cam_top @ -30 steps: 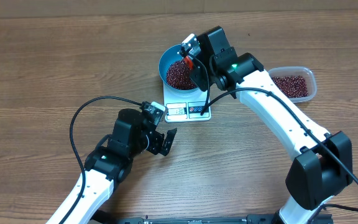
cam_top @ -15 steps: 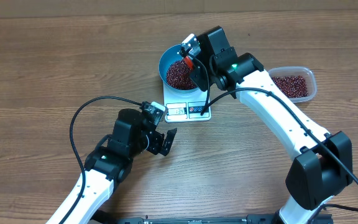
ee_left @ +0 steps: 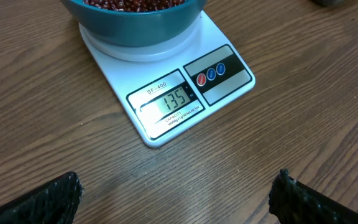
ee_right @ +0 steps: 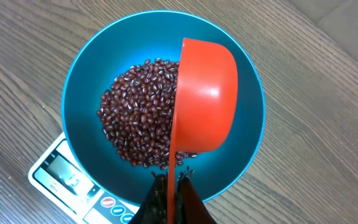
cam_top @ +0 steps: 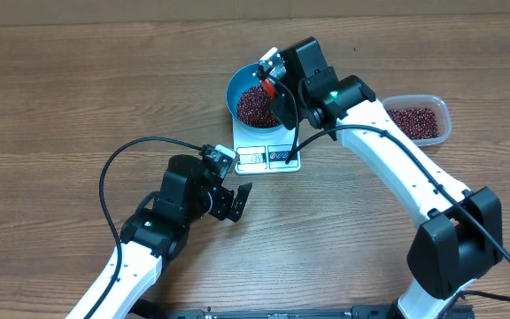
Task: Scoop item into bowl and weigh 150g on scale
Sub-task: 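Move the empty red scoop back to the bean tub, then dip the red scoop into the tub and scoop beans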
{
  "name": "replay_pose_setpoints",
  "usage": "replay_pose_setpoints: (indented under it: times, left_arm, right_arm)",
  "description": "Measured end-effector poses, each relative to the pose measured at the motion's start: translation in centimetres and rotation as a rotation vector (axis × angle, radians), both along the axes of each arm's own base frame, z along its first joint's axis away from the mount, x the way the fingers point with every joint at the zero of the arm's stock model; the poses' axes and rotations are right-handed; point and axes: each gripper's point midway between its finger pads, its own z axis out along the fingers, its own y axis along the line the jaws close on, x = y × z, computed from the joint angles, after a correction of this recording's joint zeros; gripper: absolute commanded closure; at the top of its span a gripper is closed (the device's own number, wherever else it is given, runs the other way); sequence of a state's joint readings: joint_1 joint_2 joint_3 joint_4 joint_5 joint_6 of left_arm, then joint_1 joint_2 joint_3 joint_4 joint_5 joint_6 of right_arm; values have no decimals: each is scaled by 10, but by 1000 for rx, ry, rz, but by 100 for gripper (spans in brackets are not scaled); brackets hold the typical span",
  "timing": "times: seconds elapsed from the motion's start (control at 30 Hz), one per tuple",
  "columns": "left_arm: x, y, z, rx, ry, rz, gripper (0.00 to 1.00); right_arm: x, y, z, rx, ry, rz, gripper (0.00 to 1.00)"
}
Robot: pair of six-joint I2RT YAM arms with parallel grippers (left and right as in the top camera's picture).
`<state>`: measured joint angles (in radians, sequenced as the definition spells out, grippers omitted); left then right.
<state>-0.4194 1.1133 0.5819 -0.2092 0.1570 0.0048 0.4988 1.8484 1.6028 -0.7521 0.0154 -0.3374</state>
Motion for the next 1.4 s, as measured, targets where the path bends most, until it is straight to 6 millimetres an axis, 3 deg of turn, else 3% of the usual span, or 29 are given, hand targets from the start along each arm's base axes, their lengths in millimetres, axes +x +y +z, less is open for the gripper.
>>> replay_pose_setpoints:
  times: [0.1, 0.2, 0.37, 0.47, 0.63, 0.8, 0.9, 1.27, 1.4]
  left_arm:
    - [0, 0, 0, 0, 0, 0, 0]
    - [0, 0, 0, 0, 0, 0, 0]
    - [0, 0, 0, 0, 0, 0, 1]
    - [0, 0, 0, 0, 0, 0, 0]
    - [0, 0, 0, 0, 0, 0, 0]
    - [0, 0, 0, 0, 0, 0, 0]
    - [0, 0, 0, 0, 0, 0, 1]
    - [0, 0, 0, 0, 0, 0, 0]
    - [0, 0, 0, 0, 0, 0, 1]
  right_arm:
    - [1, -4, 10, 28, -9, -34, 96]
    - [1, -23, 35, 75, -30, -100, 96]
    - [-3, -90, 78, 129, -54, -247, 96]
    - [-8, -140, 85, 126, -34, -357, 96]
    - [-24, -222, 67, 88, 84, -559, 96]
    - [-39, -272, 52, 74, 164, -692, 96]
    - [-40, -281, 38, 68, 202, -718, 96]
    - [-47, -294, -45, -39, 394, -766, 96]
    - [-46, -300, -58, -74, 412, -791, 96]
